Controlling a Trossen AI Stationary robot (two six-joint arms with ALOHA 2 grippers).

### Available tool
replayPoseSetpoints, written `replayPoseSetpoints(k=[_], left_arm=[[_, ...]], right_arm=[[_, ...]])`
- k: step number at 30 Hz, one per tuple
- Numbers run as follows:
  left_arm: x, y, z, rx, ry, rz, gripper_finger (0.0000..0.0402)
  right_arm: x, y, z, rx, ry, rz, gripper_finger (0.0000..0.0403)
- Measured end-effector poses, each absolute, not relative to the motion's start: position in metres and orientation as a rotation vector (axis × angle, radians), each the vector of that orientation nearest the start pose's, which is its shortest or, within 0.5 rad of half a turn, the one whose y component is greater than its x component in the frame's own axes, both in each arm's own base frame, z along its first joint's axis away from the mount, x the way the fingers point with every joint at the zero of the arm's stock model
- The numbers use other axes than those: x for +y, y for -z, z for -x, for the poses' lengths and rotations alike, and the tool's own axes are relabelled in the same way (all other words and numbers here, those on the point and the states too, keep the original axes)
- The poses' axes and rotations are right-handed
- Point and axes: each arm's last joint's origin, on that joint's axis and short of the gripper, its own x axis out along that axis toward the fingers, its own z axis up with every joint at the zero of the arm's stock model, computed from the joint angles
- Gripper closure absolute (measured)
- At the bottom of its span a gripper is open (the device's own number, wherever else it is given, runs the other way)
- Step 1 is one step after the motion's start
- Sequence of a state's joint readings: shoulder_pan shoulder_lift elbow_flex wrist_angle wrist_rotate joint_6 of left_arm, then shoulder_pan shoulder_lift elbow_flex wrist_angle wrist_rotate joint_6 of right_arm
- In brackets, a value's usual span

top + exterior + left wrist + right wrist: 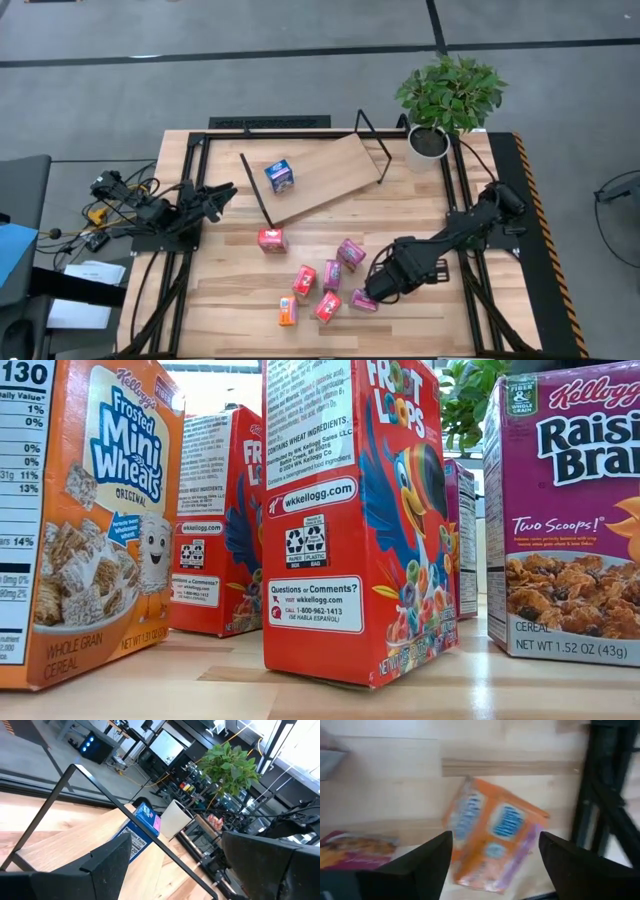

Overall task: Stack cereal on shelf
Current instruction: Put the right orange cereal box on the shelf

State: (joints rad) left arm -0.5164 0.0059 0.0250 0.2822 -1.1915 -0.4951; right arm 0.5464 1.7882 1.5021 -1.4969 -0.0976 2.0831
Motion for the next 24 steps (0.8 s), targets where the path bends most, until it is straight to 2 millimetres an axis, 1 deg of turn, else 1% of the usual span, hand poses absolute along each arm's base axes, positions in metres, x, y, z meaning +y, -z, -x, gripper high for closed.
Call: replayPoseSetpoints(k=[4, 7, 12, 15, 18, 24], left_arm=[[-0.014, -0.193, -0.078, -0.366, -0.611, 0.709, 0.0101], [-0.014, -0.193, -0.078, -0.366, -0.612, 0.709, 0.0101], [-0.014, -0.192, -0.078, -0.363, -0.614, 0.706, 0.0101], [-0.014, -0.192, -0.078, -0.363, -0.614, 0.705, 0.0101], [-0.014, -0.192, -0.078, -0.363, -0.614, 0.705, 0.0101], [-0.014, -0.192, -0.078, -0.369, -0.612, 0.723, 0.0101]], right_arm=[[0.163, -0.267, -0.264, 1.354, 1.341, -1.055, 0.0077], [0.166, -0.273, -0.259, 1.333, 1.401, -1.059, 0.0078], [0.181, -0.273, -0.249, 1.288, 1.498, -1.146, 0.0073], [0.189, -0.271, -0.248, 1.279, 1.491, -1.191, 0.0067], [0.188, -0.270, -0.248, 1.254, 1.508, -1.182, 0.0064], [0.173, -0.271, -0.256, 1.183, 1.546, -1.187, 0.0063]])
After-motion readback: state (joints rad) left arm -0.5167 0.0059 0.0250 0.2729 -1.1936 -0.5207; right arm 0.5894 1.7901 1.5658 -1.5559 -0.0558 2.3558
